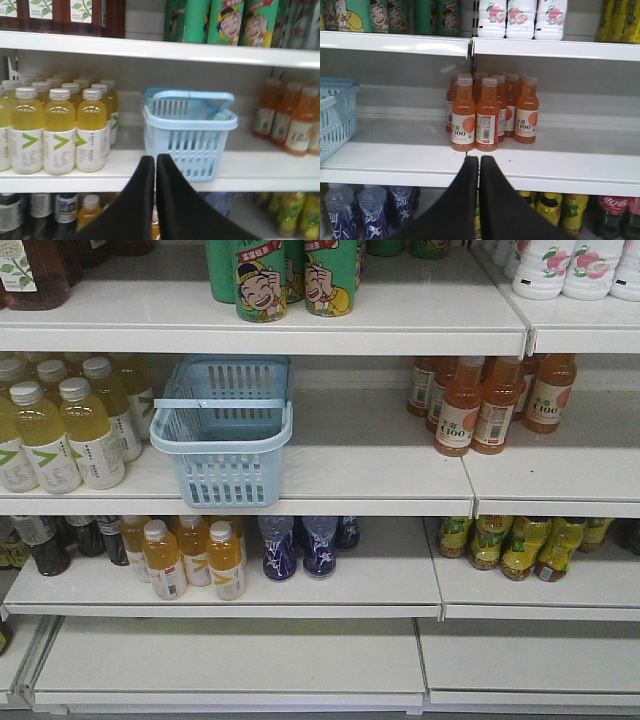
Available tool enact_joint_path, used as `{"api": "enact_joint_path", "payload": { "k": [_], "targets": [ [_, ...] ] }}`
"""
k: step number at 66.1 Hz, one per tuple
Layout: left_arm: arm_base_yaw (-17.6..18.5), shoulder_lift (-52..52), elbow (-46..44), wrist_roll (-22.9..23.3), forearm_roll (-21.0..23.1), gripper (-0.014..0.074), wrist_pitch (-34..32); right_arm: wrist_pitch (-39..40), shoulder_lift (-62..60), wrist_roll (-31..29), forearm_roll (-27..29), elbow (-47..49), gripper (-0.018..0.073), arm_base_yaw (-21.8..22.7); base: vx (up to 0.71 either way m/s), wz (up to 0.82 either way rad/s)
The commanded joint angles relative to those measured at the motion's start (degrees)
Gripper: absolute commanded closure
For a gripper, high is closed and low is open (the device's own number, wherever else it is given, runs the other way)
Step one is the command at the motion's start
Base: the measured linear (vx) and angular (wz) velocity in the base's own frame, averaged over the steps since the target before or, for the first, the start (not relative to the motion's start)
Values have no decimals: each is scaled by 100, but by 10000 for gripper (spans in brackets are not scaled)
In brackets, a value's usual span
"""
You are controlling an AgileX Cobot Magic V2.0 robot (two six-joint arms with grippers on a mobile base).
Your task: Place coke in basket with both arms
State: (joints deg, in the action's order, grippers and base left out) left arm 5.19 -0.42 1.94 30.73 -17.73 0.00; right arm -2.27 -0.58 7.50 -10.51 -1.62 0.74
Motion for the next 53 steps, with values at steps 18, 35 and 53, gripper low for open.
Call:
{"api": "enact_joint_path", "payload": {
  "k": [18,35,53],
  "targets": [
    [26,-108,-8,1376,1936,603,-1226,398,-108,-15,-46,-60,564,32,0,0],
    [26,-108,-8,3490,2181,603,-2834,398,-108,-15,-46,-60,564,32,0,0],
    [26,92,-1211,4480,1420,603,-3396,398,-108,-15,-46,-60,564,32,0,0]
  ]
}}
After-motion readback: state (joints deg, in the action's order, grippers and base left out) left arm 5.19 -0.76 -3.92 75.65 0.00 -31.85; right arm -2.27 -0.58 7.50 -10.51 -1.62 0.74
